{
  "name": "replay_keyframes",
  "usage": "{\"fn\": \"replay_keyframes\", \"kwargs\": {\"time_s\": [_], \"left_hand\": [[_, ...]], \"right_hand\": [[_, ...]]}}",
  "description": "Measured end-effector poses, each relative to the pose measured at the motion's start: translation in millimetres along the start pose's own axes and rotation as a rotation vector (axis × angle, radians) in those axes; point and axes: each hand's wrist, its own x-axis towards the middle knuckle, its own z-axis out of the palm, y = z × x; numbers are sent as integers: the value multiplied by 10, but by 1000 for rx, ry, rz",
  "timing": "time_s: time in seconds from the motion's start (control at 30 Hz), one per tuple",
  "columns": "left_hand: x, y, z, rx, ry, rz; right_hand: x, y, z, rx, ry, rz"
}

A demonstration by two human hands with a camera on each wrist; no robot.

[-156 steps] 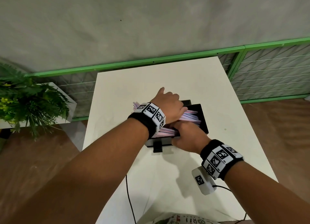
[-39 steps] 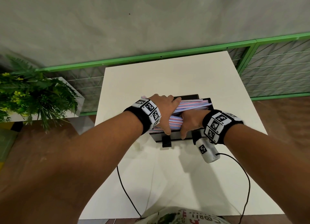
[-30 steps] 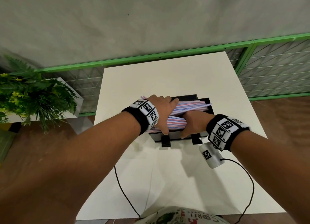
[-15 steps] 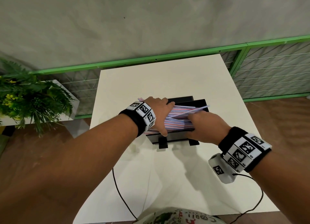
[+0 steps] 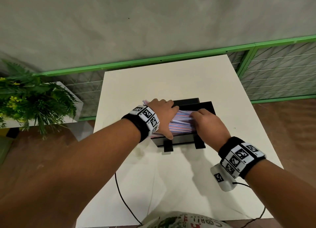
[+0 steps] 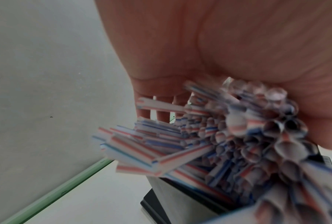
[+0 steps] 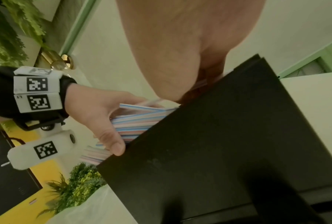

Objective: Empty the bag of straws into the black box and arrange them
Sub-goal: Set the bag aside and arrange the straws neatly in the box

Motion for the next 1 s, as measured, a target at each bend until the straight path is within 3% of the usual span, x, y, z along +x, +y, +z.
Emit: {"fn": "replay_keyframes", "kwargs": {"time_s": [0.27,0.47,0.6,0.8,1.0], "left_hand": [[-7,-26,-4,-2,15,1],[13,45,-25,-13,62,39],[-7,49,-30,0,70,56],[-46,42,-10,-35,79,65],[-113,-46,60,-42,94,3]], "right_hand": [[-29,-36,-60,74,37,42],[-70,-24,-66,-137,3,76],[-11,-15,-61,-154,97,71],[217,28,-126,-278,-49,-21],[166,151,-255,-401,-129,112]]}}
